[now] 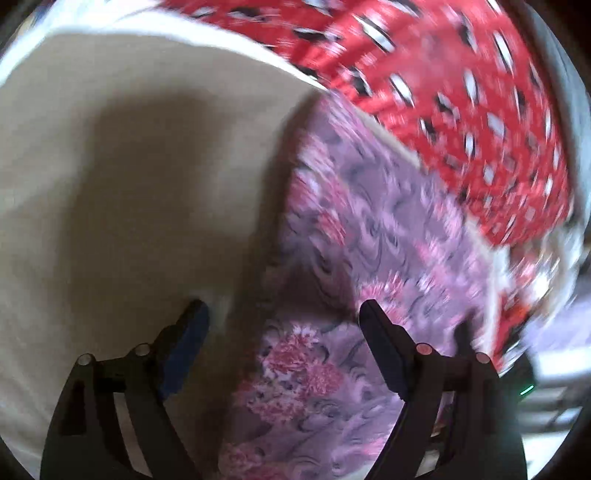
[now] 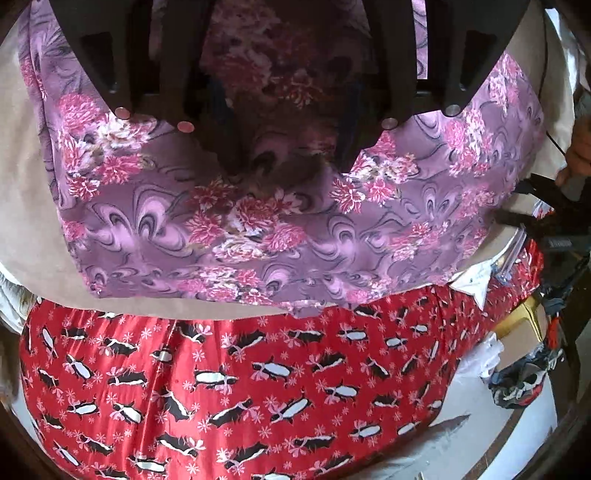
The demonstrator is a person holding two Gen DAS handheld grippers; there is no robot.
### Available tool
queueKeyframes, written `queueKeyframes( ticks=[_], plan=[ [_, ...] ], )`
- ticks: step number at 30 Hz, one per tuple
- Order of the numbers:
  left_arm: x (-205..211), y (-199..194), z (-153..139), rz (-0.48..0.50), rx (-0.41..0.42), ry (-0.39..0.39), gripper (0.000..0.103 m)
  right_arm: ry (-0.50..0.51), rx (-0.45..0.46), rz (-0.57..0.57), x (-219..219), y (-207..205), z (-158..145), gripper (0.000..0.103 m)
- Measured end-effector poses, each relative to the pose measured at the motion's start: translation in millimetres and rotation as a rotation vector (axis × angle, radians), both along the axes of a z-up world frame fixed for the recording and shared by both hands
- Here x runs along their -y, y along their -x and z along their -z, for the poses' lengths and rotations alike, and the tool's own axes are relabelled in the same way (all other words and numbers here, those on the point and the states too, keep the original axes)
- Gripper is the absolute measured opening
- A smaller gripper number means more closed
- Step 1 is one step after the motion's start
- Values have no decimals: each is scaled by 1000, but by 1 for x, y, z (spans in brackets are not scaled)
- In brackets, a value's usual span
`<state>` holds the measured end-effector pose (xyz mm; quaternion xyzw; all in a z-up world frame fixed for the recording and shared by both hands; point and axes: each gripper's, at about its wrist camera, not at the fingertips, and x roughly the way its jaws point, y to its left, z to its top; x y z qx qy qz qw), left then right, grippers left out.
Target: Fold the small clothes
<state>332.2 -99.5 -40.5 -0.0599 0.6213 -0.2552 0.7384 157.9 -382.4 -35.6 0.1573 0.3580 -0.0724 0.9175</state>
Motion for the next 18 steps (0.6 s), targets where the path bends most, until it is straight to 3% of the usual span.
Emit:
queueKeyframes(
  ticks=[2, 3, 5, 7, 11, 18],
  plan=[
    [9, 7, -2, 65, -20, 38, 83, -26, 14, -2, 5, 0, 2, 56],
    [12, 11, -2, 89, -46, 76, 73, -33, 19, -3, 6, -1, 2, 56],
    [15, 17, -6, 90, -5, 9, 52, -34, 26, -2, 6, 5, 2, 56],
    [11, 17, -8, 68, -6, -2, 20, -33, 31, -1, 6, 6, 2, 56],
    [0, 20, -29, 1, -30, 70, 12, -54, 31, 0, 5, 15, 2, 56],
    [30, 49, -84, 40, 47, 112, 10, -145, -36, 1, 23, 15, -15, 56]
  ],
)
